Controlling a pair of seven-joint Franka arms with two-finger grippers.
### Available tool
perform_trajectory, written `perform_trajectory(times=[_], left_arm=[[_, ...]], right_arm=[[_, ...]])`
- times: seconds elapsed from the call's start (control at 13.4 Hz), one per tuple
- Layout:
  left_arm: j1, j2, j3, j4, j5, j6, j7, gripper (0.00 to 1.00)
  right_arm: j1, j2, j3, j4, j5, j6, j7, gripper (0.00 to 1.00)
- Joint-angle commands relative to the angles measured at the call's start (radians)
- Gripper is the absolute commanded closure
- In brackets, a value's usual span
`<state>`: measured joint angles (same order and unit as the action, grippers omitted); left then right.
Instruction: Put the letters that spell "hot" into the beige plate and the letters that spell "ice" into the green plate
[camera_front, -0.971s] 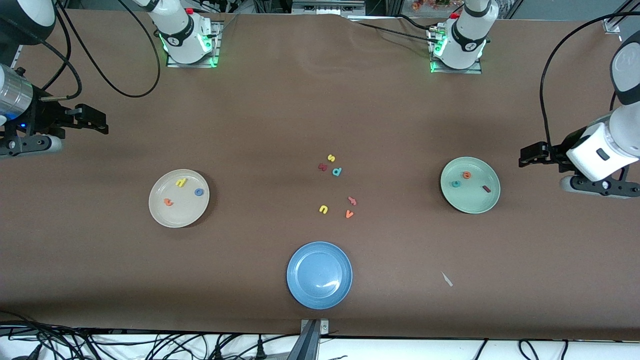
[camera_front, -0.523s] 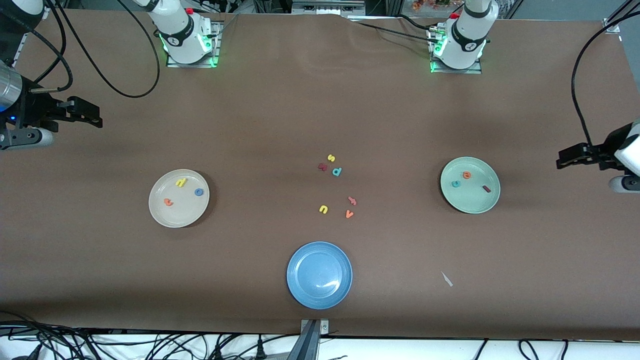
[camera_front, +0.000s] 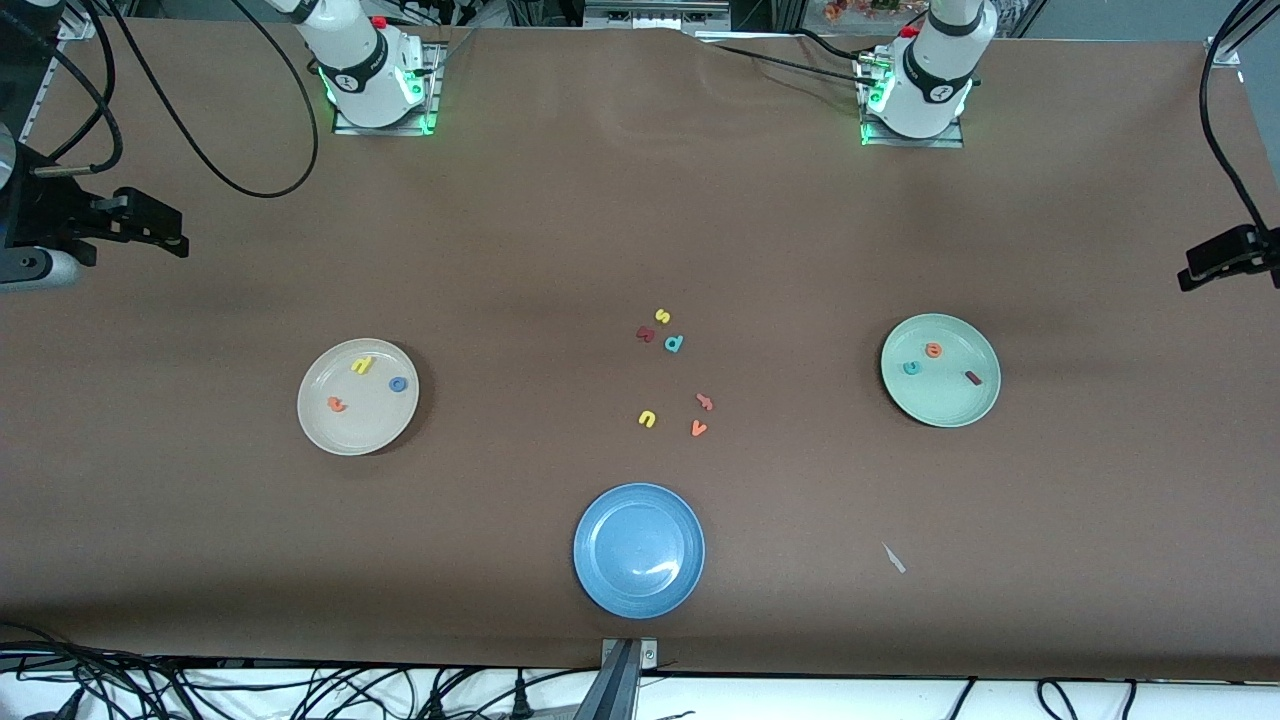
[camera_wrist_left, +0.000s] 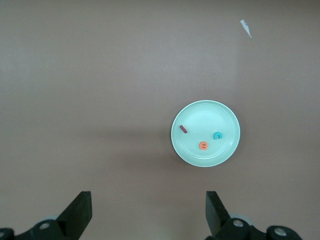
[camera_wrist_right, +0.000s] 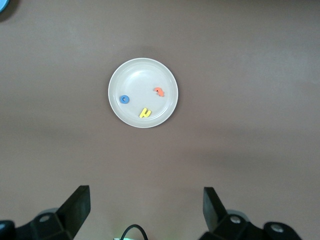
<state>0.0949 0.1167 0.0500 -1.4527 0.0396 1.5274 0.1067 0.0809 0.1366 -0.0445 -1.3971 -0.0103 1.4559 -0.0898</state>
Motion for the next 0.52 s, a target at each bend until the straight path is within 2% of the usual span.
perform_trajectory(times=[0.0, 0.15, 0.45], left_arm=[[0.002, 0.001, -0.009, -0.014, -0.01, -0.001, 0.031, 0.0], [-0.003, -0.003, -0.068, -0.005, -0.007, -0.009, 0.068, 0.0], [-0.001, -0.003, -0.068, -0.006, -0.009, -0.004, 0.071, 0.0]], right_arm=[[-0.004, 0.018, -0.001, 0.038, 0.016, -0.014, 0.001, 0.0], [-0.004, 0.018, -0.002, 0.038, 0.009, -0.014, -0.001, 0.0], [-0.006, 0.018, -0.003, 0.038, 0.015, -0.015, 0.001, 0.0]])
